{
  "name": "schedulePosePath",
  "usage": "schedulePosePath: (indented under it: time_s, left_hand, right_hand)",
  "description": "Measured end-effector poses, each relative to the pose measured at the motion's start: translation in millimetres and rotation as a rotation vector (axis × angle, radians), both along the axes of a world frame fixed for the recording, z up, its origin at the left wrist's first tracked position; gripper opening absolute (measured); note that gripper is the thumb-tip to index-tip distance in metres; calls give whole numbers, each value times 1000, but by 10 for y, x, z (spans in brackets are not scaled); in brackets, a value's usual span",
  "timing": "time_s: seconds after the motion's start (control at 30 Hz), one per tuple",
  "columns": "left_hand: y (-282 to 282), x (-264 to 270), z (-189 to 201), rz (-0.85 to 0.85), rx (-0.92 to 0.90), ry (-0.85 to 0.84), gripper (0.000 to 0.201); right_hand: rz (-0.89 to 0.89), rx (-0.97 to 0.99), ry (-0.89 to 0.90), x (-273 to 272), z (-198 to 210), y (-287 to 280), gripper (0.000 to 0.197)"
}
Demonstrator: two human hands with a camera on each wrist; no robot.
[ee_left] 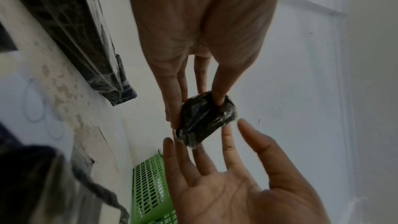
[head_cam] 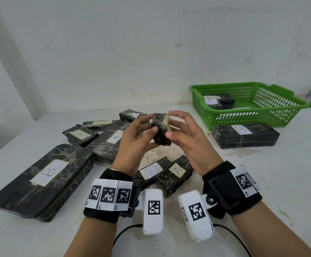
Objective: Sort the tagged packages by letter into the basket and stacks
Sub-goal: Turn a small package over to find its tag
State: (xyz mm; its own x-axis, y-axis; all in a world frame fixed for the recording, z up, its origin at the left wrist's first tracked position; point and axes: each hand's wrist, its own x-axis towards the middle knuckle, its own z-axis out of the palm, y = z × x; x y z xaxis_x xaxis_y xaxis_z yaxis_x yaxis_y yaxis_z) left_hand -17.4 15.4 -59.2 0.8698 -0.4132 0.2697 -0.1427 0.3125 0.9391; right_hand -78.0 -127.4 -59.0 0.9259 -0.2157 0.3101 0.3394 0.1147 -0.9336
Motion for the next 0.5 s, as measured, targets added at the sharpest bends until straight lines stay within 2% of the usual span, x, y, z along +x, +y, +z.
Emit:
schedulePosePath:
  time_s: [0.17,0.33,0.43,0.5]
  left_hand:
    - [21,-2,-18,-7,22,-70,43]
    - [34,-6,18,-100,9,-15,50]
    - [36,-15,28,-30,17,-41,41]
    - [35,-10,20,-8,31,-60,35]
  right_hand:
    - [13,57,116,-1,16,15,55]
    - [-41,113,81,-2,7,15,40]
    - [-23,113,91,-1,0,6,37]
    - [-14,92,101,-12,12,26,44]
